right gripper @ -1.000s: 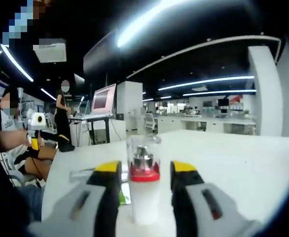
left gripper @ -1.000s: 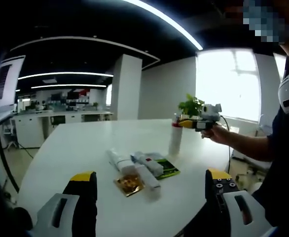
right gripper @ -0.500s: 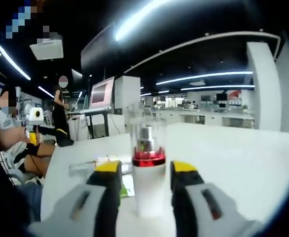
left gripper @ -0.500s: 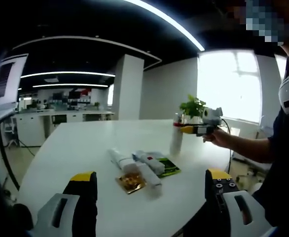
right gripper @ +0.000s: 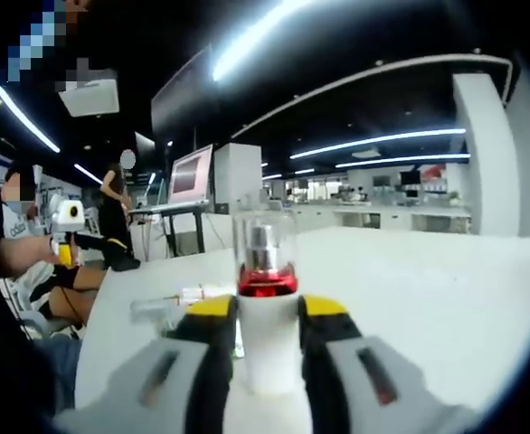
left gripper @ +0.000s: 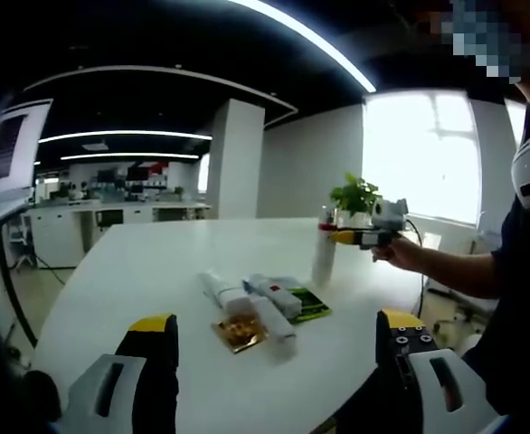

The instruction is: Arrange the skincare products in the storage area until every visible bottle or jar stands upright without overlapping.

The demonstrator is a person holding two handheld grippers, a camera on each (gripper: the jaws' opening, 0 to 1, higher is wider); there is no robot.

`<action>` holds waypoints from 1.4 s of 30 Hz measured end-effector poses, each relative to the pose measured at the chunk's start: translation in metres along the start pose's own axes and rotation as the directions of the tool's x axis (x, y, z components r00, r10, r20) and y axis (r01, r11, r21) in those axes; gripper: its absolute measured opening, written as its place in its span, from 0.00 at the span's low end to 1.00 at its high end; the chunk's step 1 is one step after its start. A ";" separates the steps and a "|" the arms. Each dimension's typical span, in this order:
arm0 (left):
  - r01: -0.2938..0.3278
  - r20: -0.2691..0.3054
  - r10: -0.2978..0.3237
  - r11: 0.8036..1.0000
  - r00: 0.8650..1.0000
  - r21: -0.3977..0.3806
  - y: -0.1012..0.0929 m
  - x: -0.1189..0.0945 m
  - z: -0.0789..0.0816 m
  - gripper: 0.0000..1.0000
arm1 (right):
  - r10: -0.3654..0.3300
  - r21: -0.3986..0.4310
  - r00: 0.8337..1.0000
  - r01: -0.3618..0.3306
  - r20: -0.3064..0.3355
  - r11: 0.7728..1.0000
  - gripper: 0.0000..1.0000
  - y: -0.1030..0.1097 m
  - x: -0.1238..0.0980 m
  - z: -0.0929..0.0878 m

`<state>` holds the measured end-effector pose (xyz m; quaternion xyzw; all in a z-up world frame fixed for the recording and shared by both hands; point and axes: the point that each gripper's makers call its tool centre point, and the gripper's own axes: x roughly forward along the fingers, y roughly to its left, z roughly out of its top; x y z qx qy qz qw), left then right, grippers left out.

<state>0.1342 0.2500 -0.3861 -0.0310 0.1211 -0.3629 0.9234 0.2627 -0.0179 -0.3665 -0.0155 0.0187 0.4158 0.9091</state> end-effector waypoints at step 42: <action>-0.007 -0.021 0.007 1.000 1.000 0.008 -0.006 0.005 0.003 0.91 | 0.439 -0.015 0.898 -0.439 0.039 0.898 0.27 0.019 -0.003 -0.001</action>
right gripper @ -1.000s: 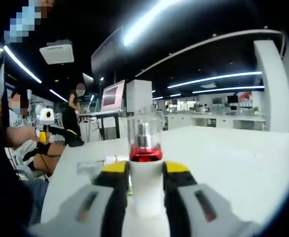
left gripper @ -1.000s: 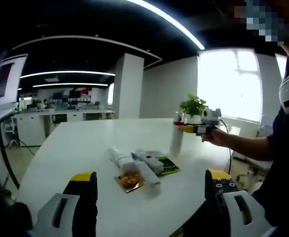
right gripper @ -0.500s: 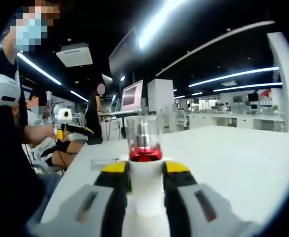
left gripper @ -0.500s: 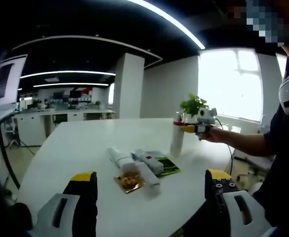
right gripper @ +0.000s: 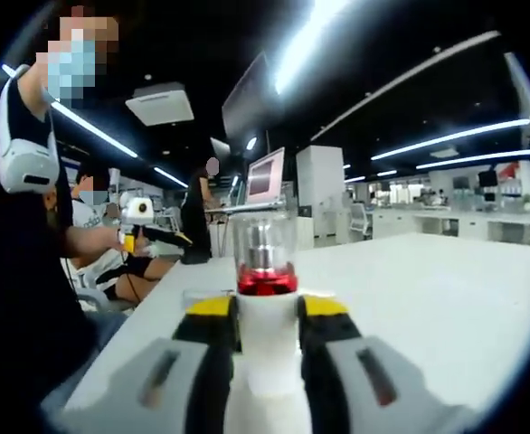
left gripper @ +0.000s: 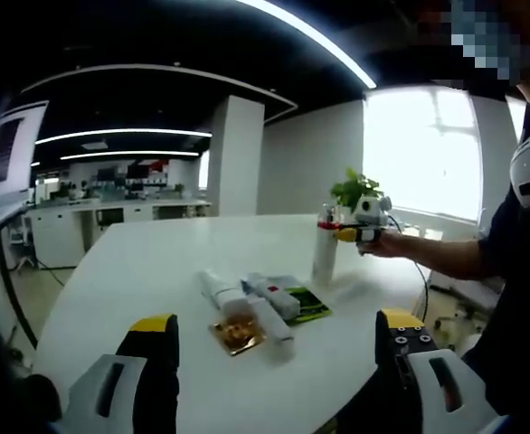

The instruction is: Arrange the skincare products in the storage area until every visible bottle or jar stands upright without overlapping.

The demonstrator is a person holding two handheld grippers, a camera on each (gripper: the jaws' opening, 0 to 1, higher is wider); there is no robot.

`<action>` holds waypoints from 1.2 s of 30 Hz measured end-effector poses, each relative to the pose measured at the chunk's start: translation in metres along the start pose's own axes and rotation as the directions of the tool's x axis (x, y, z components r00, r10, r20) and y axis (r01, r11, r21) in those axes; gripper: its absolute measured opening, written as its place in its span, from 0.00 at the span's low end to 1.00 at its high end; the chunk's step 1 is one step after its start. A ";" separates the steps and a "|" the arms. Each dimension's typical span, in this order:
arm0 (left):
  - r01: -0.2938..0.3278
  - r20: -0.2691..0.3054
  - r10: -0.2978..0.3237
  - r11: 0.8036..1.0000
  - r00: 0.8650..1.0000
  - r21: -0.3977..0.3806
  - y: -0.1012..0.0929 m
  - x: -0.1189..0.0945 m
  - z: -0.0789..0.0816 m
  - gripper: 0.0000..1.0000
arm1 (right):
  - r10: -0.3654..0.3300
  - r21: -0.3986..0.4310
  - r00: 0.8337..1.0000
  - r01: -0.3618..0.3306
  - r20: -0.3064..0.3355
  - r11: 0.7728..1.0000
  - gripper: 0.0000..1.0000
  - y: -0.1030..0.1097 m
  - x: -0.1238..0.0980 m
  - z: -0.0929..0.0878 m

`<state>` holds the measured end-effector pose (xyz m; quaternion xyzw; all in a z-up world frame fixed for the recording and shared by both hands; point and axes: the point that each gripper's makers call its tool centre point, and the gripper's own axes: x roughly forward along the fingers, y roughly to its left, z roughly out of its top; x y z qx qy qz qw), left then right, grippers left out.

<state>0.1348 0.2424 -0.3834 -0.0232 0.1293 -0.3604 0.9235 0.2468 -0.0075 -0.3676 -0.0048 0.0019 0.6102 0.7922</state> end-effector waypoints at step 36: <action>0.017 0.012 -0.016 1.000 1.000 -0.021 0.001 -0.001 -0.003 0.90 | -0.337 -0.052 0.940 0.335 -0.050 0.941 0.40 -0.016 0.002 -0.010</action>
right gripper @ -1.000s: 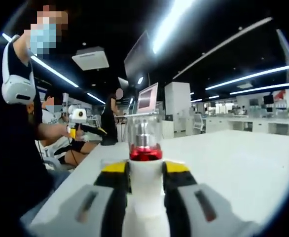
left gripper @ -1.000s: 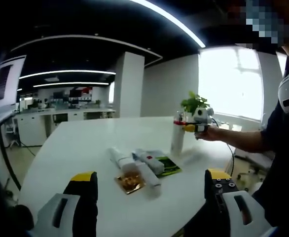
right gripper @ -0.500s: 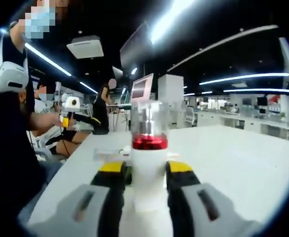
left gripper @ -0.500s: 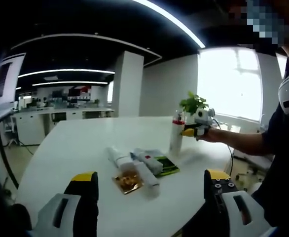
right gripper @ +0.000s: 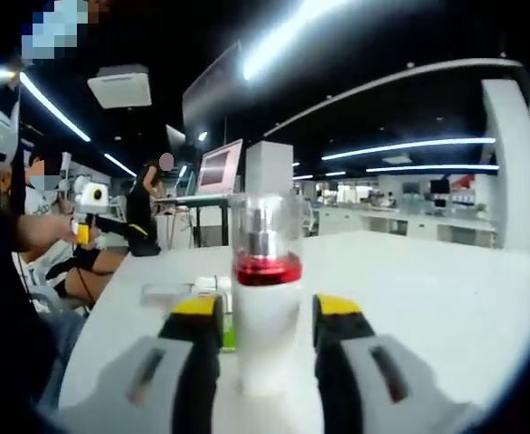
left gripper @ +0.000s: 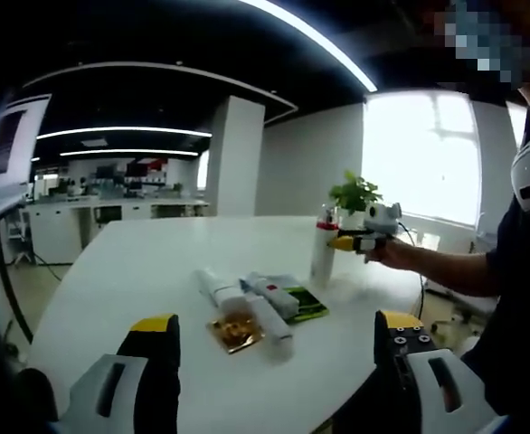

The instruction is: Arrange the skincare products in the storage area until every visible bottle or jar stands upright without overlapping.

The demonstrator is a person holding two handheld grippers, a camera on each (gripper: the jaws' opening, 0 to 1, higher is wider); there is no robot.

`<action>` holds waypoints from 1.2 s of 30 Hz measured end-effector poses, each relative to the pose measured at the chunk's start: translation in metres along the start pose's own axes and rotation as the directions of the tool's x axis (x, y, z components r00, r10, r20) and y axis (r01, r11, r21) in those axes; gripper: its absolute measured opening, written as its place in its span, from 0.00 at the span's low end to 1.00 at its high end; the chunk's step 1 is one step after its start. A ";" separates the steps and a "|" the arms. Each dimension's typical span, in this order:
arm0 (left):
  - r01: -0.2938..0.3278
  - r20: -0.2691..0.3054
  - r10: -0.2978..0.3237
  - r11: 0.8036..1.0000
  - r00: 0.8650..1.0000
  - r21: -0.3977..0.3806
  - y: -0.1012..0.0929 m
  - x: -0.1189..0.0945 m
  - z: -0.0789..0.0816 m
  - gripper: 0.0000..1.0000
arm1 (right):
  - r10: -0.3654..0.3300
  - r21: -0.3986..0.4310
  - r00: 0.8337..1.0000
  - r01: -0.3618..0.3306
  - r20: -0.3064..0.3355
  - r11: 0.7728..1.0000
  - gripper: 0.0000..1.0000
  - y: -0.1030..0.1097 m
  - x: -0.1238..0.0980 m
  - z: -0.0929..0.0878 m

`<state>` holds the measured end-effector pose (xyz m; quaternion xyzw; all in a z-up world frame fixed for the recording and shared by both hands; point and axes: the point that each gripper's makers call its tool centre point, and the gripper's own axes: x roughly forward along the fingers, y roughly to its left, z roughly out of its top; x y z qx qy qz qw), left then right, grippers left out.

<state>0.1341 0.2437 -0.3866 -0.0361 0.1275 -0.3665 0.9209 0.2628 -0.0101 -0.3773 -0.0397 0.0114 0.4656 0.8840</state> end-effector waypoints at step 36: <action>0.080 -0.003 -0.080 0.997 0.997 -0.018 0.007 0.000 -0.007 0.90 | -0.532 0.061 0.846 0.530 0.036 0.846 0.38 -0.002 -0.003 0.003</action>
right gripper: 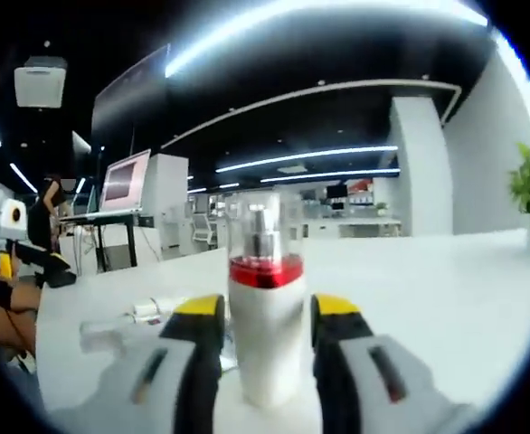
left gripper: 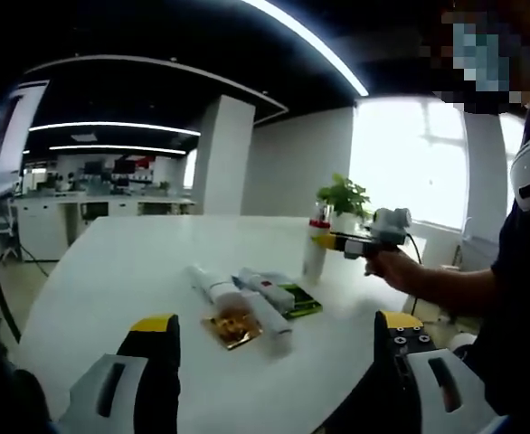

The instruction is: Arrange the skincare products in the storage area until every visible bottle or jar stands upright without overlapping.

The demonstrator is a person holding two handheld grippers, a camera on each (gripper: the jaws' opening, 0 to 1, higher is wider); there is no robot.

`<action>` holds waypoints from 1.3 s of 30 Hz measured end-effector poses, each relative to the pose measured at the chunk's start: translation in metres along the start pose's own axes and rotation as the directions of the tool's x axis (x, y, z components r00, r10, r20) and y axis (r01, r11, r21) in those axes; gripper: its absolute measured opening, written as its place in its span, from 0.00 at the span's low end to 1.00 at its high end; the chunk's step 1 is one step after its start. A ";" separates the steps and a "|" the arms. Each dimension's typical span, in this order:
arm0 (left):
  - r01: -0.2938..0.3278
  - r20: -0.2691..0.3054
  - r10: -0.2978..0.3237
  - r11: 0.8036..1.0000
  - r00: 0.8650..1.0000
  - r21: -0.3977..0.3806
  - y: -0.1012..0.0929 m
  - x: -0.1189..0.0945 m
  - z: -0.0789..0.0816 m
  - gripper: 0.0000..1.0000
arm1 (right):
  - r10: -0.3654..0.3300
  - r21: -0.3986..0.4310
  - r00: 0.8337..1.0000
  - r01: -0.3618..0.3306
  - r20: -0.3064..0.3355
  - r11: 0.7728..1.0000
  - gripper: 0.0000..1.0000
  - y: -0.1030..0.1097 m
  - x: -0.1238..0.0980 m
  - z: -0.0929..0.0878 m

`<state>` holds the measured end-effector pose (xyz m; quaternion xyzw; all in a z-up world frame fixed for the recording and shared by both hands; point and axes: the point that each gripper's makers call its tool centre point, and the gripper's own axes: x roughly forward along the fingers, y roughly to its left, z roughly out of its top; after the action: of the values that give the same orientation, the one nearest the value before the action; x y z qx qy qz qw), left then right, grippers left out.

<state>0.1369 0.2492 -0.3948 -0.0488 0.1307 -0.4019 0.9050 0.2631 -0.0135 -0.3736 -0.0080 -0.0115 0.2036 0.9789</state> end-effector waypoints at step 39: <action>-0.004 0.015 0.004 1.000 1.000 -0.022 0.010 -0.014 -0.005 0.91 | -0.140 -0.029 0.989 0.141 0.038 0.990 0.34 0.002 0.012 -0.002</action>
<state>0.1335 0.2661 -0.3983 -0.0612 0.1285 -0.3984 0.9061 0.2734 -0.0074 -0.3759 -0.0192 -0.0326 0.1339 0.9903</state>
